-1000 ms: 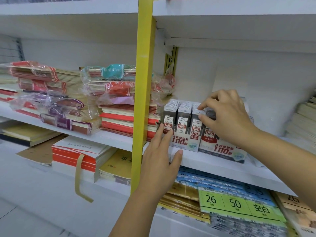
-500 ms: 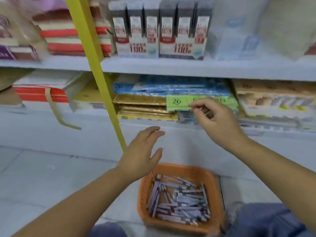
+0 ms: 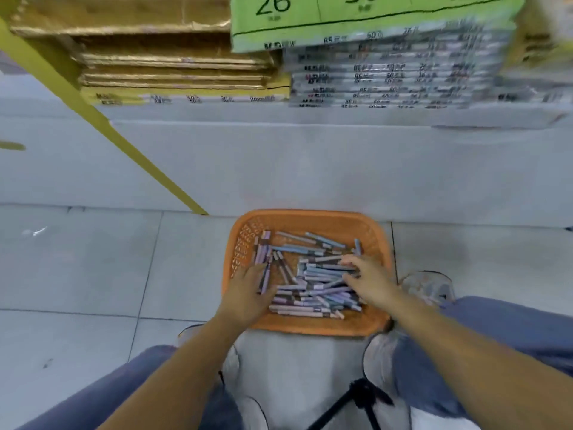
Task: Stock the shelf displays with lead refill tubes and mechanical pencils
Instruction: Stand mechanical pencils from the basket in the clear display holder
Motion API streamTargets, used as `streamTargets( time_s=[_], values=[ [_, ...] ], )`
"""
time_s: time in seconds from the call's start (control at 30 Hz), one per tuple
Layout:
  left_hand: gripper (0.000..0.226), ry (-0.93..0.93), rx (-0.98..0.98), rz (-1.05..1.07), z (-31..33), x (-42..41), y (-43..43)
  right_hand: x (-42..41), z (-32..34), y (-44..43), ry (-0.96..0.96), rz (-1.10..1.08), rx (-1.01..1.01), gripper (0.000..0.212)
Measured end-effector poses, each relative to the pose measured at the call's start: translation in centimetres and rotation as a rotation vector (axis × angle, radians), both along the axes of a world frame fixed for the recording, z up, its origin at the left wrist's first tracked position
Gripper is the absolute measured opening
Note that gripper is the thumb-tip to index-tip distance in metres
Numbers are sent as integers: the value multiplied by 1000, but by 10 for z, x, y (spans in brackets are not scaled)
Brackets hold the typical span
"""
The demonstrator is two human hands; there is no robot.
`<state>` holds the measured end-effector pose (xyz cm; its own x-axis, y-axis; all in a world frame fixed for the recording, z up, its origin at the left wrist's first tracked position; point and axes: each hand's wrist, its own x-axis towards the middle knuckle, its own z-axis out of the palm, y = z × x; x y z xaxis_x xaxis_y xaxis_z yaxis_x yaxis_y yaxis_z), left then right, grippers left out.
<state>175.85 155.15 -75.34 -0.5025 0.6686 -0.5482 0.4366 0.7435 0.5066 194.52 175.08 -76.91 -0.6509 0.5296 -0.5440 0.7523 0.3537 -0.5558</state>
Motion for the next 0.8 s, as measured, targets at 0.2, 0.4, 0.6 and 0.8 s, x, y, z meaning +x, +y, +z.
streamTargets(
  time_s=[0.2,0.4,0.6,0.8],
  values=[
    [73,-72,-76,95,-35,-3,6,-25,-29,6,-103,121,95,38],
    [74,-83,-49,219,-47,-4,13,-39,-45,6,-138,156,194,49],
    [84,-116,-63,277,-51,-5,19,-43,-52,7,-189,211,210,56],
    [88,-165,-37,272,-55,-5,22,-46,-48,7,-195,244,212,30]
  ],
)
